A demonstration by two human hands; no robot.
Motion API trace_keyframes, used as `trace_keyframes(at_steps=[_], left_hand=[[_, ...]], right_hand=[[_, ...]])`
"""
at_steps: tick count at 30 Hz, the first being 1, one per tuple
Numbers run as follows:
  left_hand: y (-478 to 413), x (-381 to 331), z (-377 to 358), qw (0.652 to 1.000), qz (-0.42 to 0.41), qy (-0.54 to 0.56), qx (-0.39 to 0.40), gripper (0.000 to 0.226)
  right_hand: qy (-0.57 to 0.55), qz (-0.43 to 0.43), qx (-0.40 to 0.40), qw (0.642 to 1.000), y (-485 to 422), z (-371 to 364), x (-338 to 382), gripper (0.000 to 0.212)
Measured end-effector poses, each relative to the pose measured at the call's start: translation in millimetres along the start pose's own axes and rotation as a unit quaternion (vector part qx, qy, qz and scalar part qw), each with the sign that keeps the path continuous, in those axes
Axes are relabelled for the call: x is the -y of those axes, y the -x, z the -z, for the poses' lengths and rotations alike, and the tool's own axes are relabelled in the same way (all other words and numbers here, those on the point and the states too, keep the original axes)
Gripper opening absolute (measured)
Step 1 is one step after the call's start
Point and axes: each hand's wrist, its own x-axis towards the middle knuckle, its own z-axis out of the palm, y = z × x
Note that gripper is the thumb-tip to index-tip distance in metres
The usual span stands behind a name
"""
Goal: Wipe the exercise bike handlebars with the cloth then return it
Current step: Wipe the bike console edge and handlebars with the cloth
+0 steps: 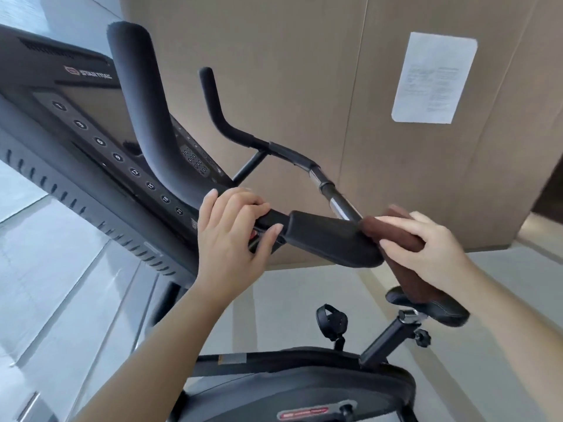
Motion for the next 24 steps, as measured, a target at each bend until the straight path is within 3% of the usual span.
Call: trace_keyframes(at_steps=[5, 8, 12, 19, 24], left_hand=[[0.4, 3.6, 1.4, 1.0, -0.003, 0.021, -0.002, 0.021], [1.1, 5.7, 0.5, 1.0, -0.008, 0.024, -0.002, 0.02], [0.7, 6.4, -4.3, 0.999, -0.003, 0.041, -0.022, 0.02], [2.3, 10.7, -3.4, 0.998, -0.029, 0.044, -0.015, 0.018], [0.8, 12.1, 0.2, 0.999, -0.038, 0.037, -0.003, 0.02]], right_hand=[[-0.021, -0.063, -0.185, 0.98, 13.1, -27.6, 29.3, 0.036], [-0.063, -0.045, -0.305, 0.949, 9.5, -56.3, 72.9, 0.035], [-0.032, -0.022, -0.419, 0.907, 6.1, -104.9, 118.9, 0.038], [0.153, 0.035, -0.435, 0.887, 5.8, -123.1, 108.7, 0.031], [0.163, 0.054, -0.442, 0.88, 14.0, -113.1, 86.6, 0.03]])
